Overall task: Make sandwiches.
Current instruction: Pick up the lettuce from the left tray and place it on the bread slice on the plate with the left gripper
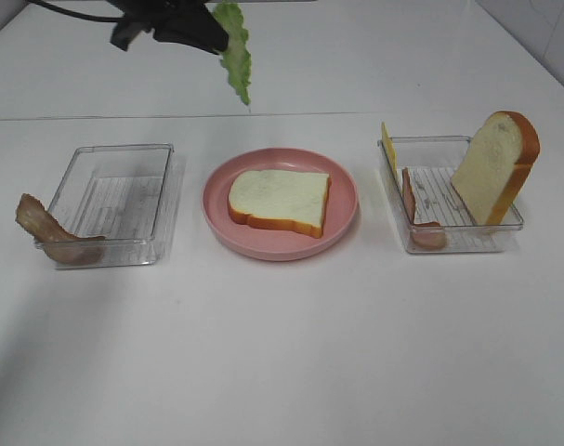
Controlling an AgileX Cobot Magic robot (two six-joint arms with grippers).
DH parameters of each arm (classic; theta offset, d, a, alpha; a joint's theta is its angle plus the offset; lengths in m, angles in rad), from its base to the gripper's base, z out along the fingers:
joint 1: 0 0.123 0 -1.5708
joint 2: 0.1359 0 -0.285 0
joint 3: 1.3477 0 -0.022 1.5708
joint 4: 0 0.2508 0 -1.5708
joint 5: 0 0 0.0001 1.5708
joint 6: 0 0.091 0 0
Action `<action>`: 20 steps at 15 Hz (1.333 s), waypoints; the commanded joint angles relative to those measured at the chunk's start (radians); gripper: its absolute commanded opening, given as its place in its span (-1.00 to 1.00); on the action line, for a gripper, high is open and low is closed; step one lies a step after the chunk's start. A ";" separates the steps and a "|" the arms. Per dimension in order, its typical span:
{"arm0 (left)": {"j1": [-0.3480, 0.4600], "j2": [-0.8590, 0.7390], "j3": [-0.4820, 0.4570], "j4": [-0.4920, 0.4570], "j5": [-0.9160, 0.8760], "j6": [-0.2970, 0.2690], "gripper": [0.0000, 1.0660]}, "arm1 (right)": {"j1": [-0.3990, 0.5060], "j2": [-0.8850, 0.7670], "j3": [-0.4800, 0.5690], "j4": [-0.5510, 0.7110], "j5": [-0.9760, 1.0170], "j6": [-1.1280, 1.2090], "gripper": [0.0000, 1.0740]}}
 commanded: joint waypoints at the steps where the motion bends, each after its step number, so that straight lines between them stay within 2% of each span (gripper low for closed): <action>1: -0.044 0.048 -0.005 -0.114 -0.020 0.047 -1.00 | -0.006 -0.015 0.003 0.001 -0.011 -0.006 0.45; 4: -0.098 0.124 -0.005 -0.213 -0.027 0.072 -1.00 | -0.006 -0.015 0.003 0.001 -0.011 -0.006 0.45; 8: -0.162 0.208 -0.005 -0.226 -0.006 0.070 -1.00 | -0.006 -0.015 0.003 0.001 -0.011 -0.006 0.45; 10: -0.164 0.225 -0.005 -0.223 0.022 0.070 -1.00 | -0.006 -0.015 0.003 0.001 -0.011 -0.006 0.45; 12: -0.156 0.230 -0.005 -0.188 0.031 0.064 -1.00 | -0.006 -0.015 0.003 0.001 -0.011 -0.006 0.45; 16: -0.120 0.230 -0.006 -0.054 0.059 -0.034 -1.00 | -0.006 -0.015 0.003 0.001 -0.011 -0.006 0.45; 20: -0.098 0.230 -0.006 -0.013 0.080 -0.045 -1.00 | -0.006 -0.015 0.003 0.001 -0.011 -0.006 0.45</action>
